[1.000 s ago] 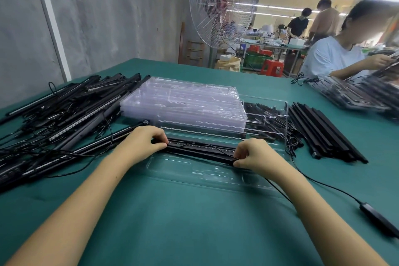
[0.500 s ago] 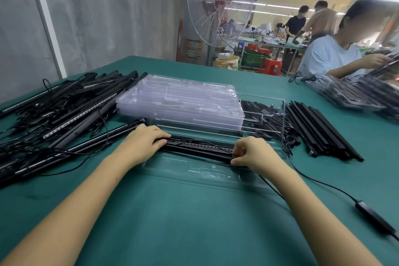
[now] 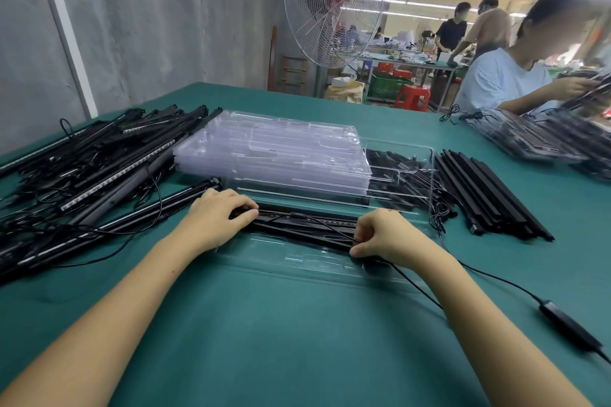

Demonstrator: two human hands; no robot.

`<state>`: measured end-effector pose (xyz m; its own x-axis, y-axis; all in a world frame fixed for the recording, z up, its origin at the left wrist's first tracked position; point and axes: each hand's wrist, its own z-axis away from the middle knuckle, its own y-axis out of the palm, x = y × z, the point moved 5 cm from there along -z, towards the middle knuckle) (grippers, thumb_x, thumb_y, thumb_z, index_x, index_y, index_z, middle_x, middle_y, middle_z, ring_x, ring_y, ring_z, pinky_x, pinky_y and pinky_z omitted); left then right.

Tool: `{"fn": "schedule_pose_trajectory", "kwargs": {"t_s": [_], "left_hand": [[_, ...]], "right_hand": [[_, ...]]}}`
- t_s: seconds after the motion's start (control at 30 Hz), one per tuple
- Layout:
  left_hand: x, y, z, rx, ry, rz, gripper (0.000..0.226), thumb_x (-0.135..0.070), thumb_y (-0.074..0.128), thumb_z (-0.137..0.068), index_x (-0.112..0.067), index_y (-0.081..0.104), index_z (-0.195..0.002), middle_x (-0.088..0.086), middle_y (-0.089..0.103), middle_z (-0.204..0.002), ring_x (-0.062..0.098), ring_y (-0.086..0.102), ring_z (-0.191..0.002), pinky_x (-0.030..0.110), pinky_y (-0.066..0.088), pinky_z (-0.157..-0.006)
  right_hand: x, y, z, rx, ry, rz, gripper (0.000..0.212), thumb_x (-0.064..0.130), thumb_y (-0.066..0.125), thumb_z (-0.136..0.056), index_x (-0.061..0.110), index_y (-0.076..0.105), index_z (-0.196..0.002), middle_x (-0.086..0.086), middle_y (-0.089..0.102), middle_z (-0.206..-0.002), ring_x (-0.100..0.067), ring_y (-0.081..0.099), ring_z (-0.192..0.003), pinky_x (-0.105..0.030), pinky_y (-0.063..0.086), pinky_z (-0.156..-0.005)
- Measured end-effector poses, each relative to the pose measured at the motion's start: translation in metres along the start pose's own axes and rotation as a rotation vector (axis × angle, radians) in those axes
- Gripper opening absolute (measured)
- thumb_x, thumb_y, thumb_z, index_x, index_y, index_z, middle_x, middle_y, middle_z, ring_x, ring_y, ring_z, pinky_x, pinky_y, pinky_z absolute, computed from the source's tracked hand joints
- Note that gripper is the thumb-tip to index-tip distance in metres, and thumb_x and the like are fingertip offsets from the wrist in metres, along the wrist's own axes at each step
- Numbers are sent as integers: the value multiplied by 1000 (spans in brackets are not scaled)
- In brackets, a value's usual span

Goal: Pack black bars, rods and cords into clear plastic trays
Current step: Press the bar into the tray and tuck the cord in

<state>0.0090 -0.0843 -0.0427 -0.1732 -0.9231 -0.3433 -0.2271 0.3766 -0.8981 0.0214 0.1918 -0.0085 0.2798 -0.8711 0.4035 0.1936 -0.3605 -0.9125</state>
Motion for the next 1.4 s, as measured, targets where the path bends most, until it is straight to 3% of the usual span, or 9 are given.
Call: {"fn": "schedule_pose_trajectory", "kwargs": {"t_s": [0.27, 0.47, 0.63, 0.73, 0.8, 0.87, 1.07, 1.13, 1.4], "left_hand": [[-5, -3, 1, -24, 10, -15, 25, -51, 54, -88, -40, 61, -109, -13, 59, -107, 12, 37, -98, 35, 37, -91], [-20, -1, 7, 13, 10, -147, 29, -50, 38, -95, -39, 51, -119, -10, 53, -117, 18, 36, -113, 36, 31, -96], [-27, -1, 11, 3, -24, -182, 34, -59, 38, -92, -38, 50, -116, -8, 50, -116, 19, 36, -115, 38, 31, -99], [-26, -1, 10, 9, -27, -174, 34, -59, 38, -91, -39, 50, -116, -8, 51, -115, 19, 36, -114, 37, 33, -98], [-26, 1, 11, 2, -32, -150, 33, -59, 38, -91, -40, 50, -115, -8, 49, -115, 18, 35, -113, 36, 32, -98], [-24, 2, 12, -10, -34, -124, 32, -59, 38, -91, -41, 49, -114, -9, 48, -114, 17, 33, -112, 35, 30, -99], [-23, 2, 11, -6, -15, -87, 30, -58, 38, -90, -43, 51, -112, -11, 47, -109, 15, 31, -110, 34, 26, -97], [-22, 1, 11, -13, -11, -83, 29, -58, 40, -90, -43, 52, -112, -12, 46, -106, 14, 32, -108, 34, 26, -96], [-20, 0, 11, -31, 19, -60, 29, -56, 42, -90, -43, 54, -114, -16, 44, -109, 13, 32, -110, 34, 26, -100]], "right_hand": [[2, -8, 5, -31, -8, 21, 15, 29, 74, -78, 19, 64, -75, 11, 57, -65, 0, 49, -59, -13, 34, -50], [6, -6, 5, -26, -22, 137, 7, 22, 72, -78, 16, 69, -78, 2, 63, -72, -14, 57, -70, -21, 40, -58], [-15, -21, 5, -103, 71, -157, 29, 38, 63, -87, 13, 66, -72, 3, 67, -65, -6, 61, -57, -18, 46, -51], [-34, -29, 2, -317, 120, 8, 12, 22, 59, -90, 15, 68, -91, 0, 66, -88, -17, 63, -82, -24, 46, -63], [-46, -26, 0, -306, 160, 90, 21, 8, 54, -89, 15, 69, -103, -4, 66, -105, -20, 62, -91, -30, 50, -78], [-57, -22, -1, -273, 182, 95, 32, -3, 50, -85, 16, 71, -100, -5, 67, -107, -20, 61, -89, -33, 51, -83], [-70, -23, 1, -308, 180, -12, 31, -2, 57, -82, 25, 65, -70, 1, 68, -81, -6, 56, -70, -15, 44, -63], [-73, -23, 1, -310, 172, -53, 29, 0, 59, -83, 25, 66, -70, 4, 65, -77, -1, 54, -70, -10, 39, -58], [-81, -27, 2, -402, 172, -100, 24, -2, 53, -85, 17, 67, -82, -1, 64, -83, -11, 54, -74, -18, 38, -59]]}}
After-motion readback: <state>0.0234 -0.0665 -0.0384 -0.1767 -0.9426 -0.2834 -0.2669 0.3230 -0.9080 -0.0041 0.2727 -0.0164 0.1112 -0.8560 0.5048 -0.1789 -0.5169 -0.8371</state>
